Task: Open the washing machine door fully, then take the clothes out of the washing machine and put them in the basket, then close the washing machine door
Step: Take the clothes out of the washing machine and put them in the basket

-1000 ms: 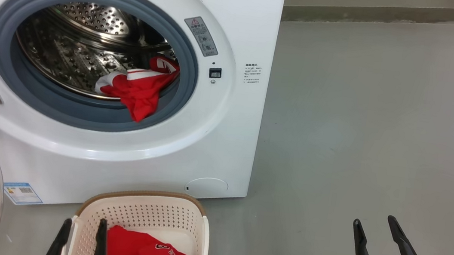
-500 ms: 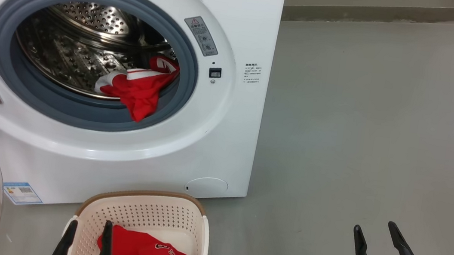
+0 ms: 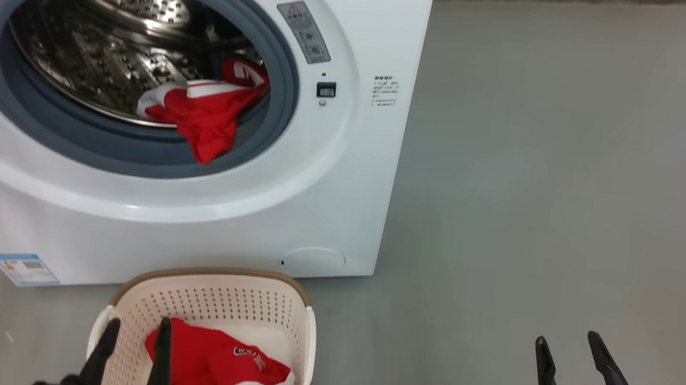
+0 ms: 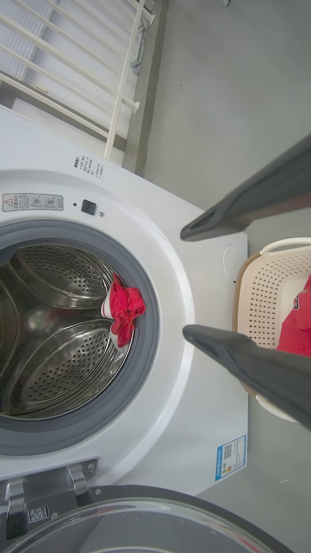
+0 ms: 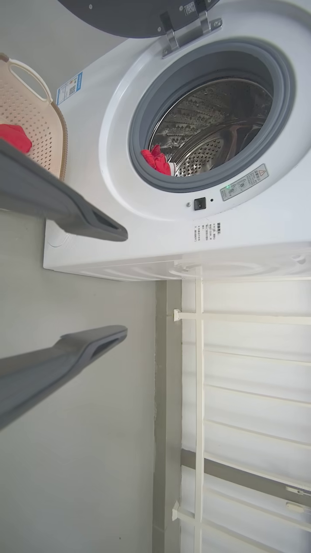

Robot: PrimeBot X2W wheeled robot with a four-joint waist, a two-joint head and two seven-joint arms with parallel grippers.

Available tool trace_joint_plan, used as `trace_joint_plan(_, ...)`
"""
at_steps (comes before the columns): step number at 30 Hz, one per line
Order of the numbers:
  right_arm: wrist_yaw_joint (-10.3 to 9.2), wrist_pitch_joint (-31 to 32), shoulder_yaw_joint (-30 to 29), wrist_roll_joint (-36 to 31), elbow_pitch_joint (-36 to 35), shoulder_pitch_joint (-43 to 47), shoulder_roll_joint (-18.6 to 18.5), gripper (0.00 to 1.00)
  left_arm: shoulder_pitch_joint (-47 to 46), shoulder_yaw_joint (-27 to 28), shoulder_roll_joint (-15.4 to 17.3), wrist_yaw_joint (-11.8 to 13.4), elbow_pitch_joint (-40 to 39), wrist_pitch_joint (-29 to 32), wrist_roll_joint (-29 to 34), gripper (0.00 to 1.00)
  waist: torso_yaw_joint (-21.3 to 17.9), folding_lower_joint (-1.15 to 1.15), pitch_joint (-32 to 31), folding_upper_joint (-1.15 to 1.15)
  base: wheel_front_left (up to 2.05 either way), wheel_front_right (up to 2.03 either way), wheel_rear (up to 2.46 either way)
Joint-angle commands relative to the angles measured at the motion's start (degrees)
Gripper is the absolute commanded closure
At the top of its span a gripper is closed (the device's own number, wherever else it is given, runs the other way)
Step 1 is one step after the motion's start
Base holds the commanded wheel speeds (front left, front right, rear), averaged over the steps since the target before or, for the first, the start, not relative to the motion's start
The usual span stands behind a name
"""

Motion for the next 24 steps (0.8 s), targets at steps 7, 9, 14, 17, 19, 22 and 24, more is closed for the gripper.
trace_joint_plan(7,0.36,-0.37,1.37,0.06,-2.22,-3.54,-0.78,0.00,-8.09,2.17,0.75,-0.46,0.33,-0.42,0.29,0.00,0.47,0.00,6.00,0.00,0.00,0.00,0.00)
trace_joint_plan(9,0.36,-0.37,1.34,0.05,-2.27,-4.11,-0.78,0.00,-10.07,2.26,0.85,-0.36,0.95,-0.42,0.44,0.00,0.39,0.00,7.16,0.00,0.00,0.00,0.00)
trace_joint_plan(14,0.36,-0.37,1.36,0.16,-2.50,-5.58,-0.78,0.00,-15.83,3.43,1.46,-0.63,2.05,-0.44,0.49,0.00,-0.05,0.00,10.57,0.00,0.00,0.00,0.00)
trace_joint_plan(17,0.36,-0.37,1.50,0.47,-2.71,-6.56,-0.78,0.00,-19.58,4.31,2.09,-0.73,2.87,-0.45,0.82,0.00,-0.49,0.00,12.97,0.00,0.00,0.00,0.00)
trace_joint_plan(19,0.36,-0.37,1.72,0.70,-2.77,-7.26,-0.78,0.00,-22.22,4.87,2.51,-0.81,3.57,-0.45,0.95,0.00,-0.82,0.00,14.74,0.00,0.00,0.00,0.00)
trace_joint_plan(22,0.36,-0.37,2.04,1.07,-2.77,-8.32,-0.78,0.00,-26.65,5.32,3.58,-1.15,4.95,-0.45,1.47,0.00,-1.22,0.00,17.25,0.00,0.00,0.00,0.00)
trace_joint_plan(24,0.36,-0.37,2.18,1.28,-2.80,-9.06,-0.78,0.00,-29.71,5.90,4.14,-1.41,5.81,-0.45,1.37,0.00,-1.48,0.00,18.80,0.00,0.00,0.00,0.00)
